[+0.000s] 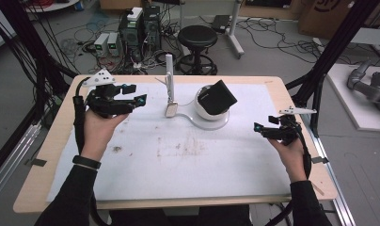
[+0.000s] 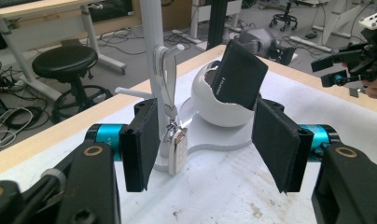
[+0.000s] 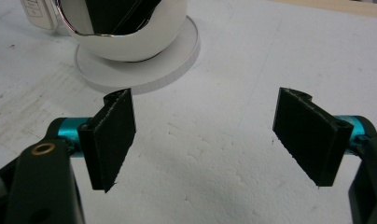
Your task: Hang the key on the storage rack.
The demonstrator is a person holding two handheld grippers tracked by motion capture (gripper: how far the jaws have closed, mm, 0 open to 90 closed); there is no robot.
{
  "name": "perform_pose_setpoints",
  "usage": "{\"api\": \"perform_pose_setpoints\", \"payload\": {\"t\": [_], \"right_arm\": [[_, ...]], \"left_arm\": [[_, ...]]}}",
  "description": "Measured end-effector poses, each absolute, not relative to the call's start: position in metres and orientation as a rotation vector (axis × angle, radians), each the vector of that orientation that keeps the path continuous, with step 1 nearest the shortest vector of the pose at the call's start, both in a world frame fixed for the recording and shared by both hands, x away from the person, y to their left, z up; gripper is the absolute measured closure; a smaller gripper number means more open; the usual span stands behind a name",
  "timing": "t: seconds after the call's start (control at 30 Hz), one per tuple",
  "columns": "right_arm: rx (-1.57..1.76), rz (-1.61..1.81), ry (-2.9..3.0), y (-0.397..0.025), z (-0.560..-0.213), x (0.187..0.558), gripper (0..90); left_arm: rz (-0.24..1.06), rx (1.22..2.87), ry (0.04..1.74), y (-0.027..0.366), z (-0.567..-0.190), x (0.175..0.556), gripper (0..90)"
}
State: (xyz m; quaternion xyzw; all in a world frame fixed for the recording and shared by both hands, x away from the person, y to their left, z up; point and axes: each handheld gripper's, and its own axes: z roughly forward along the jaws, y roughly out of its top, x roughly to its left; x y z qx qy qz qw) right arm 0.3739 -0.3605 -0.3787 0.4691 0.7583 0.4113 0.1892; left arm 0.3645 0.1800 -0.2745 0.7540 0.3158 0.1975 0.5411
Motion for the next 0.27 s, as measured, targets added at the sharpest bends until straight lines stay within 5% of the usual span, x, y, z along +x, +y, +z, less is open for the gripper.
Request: {"api": "perform_pose_setpoints", "payload": {"t": [0.27], "right_arm": [[1.325,1.16,2.13,-0.3614,-0.3787,0.3741,21.6]], "left_arm": [[0.463,1.795,0.743,0.179,-0.2751,0.3653,41.4]]}}
